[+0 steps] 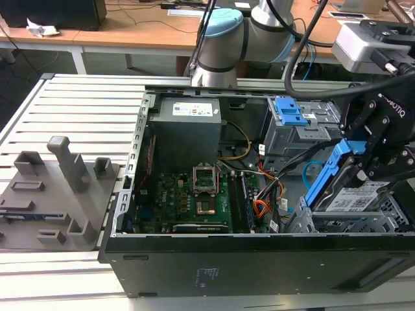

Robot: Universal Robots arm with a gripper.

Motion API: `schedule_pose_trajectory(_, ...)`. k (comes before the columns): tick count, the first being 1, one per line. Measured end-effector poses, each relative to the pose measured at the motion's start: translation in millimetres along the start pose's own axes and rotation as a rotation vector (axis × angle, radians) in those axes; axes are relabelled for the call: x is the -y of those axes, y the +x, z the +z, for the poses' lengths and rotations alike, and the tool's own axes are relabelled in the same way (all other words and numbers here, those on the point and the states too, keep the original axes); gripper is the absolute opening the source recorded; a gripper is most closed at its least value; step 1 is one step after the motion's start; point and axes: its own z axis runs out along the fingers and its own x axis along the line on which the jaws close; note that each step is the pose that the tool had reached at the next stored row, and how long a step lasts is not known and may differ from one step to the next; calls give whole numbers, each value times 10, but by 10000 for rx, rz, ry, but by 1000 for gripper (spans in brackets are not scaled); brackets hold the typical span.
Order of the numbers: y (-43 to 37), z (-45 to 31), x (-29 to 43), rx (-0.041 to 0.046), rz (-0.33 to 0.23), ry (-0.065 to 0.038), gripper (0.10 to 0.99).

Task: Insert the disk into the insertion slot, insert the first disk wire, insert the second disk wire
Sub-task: 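Insert the disk into the insertion slot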

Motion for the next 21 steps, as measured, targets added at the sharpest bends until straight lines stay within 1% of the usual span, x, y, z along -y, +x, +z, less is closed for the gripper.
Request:
schedule_pose_trajectory(4,0,25,1,0,0,0,365)
schedule_pose_trajectory(7,0,60,2,-1,0,1,365)
schedule_pose_trajectory(16,0,68,3,0,0,0,365)
schedule_pose_trajectory(18,0,68,3,-1,0,0,376)
schedule_pose_trajectory(19,0,70,3,1,0,1,439)
schedule_pose_trajectory(21,0,70,3,-2,0,0,439)
